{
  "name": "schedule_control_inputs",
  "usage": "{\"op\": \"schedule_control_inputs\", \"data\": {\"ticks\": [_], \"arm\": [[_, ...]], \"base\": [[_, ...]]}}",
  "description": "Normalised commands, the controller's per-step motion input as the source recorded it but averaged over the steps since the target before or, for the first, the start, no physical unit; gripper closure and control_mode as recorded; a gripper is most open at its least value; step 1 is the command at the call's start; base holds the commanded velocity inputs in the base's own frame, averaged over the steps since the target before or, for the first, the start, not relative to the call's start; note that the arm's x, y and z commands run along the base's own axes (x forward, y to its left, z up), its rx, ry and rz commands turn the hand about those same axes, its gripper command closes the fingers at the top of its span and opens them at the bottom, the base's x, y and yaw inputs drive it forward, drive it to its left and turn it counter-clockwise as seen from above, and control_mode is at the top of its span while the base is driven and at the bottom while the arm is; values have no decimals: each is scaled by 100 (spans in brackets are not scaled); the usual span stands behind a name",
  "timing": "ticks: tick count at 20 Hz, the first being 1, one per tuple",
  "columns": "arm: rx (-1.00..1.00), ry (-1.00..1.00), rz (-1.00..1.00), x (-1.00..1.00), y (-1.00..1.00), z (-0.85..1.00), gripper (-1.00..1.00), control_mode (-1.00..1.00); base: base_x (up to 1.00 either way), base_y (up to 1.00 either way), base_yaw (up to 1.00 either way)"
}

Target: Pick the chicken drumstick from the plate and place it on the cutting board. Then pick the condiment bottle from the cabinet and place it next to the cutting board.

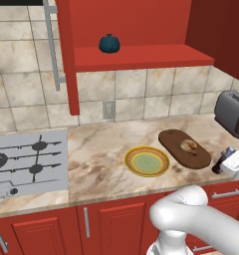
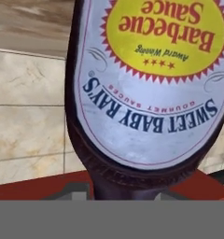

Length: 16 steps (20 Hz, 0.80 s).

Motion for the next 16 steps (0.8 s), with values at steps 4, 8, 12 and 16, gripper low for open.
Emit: {"op": "schedule_control_inputs", "data": {"ticks": [4,8,12,16], "arm": [[-11,-1,0,-3,24,-26,100,-100],[-9,0,-2,0,22,-21,100,-100],[-5,0,-2,0,8,-17,100,-100],[-2,0,-2,3,1,-16,100,-100]], "base": [[0,0,0],[0,0,0],[0,0,0],[0,0,0]]}}
